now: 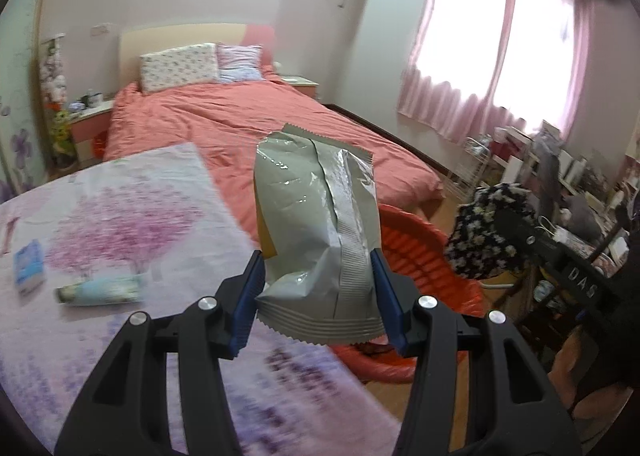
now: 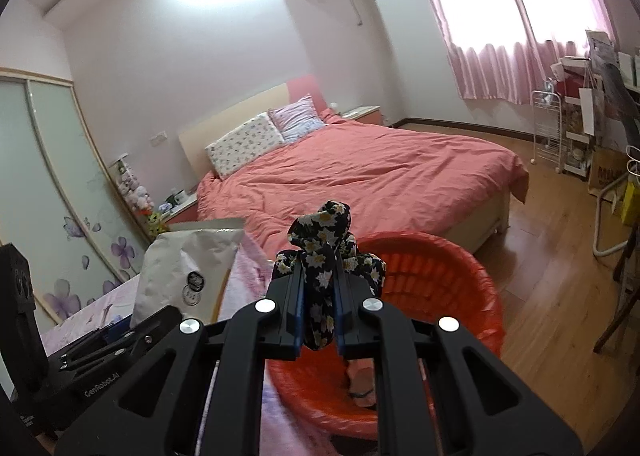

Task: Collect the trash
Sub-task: 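Carry the snack bag and floral cloth with both tools over the orange basket, then open both tools to drop the snack bag and cloth into the basket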

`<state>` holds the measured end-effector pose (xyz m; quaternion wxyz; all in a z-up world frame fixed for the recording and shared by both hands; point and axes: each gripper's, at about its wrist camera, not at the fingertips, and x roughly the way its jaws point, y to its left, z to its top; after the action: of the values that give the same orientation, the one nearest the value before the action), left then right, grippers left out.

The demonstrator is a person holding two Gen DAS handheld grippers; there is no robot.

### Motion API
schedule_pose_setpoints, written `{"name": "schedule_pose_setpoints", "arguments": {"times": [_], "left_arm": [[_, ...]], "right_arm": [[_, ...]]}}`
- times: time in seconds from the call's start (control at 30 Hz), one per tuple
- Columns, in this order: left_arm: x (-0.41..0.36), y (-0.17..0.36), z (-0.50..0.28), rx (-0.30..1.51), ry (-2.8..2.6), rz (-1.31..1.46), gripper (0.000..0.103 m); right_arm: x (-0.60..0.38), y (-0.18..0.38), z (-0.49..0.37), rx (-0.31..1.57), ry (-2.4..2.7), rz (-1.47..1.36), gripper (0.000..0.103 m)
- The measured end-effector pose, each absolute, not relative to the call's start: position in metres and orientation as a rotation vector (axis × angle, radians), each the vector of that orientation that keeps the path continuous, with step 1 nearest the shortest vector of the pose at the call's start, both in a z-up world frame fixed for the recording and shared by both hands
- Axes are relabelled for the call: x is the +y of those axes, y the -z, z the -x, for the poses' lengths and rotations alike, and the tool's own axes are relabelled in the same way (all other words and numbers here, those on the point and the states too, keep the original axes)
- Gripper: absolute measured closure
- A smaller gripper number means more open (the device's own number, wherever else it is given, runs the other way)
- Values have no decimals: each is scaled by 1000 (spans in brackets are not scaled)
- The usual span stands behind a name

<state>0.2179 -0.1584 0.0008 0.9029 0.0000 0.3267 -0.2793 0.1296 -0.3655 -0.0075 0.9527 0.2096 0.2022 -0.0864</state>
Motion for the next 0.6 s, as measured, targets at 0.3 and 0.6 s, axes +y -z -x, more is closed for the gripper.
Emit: {"name": "schedule_pose_setpoints", "arguments": {"times": [0.3,0.6], "left_arm": [[-217,30,-227,727,651,-41,50],[-252,66,-244,799,643,-107,49]], "right_arm": [[-402,21,-132,381,216,-488,92],[-415,41,-146,414,214,-547,88]]}}
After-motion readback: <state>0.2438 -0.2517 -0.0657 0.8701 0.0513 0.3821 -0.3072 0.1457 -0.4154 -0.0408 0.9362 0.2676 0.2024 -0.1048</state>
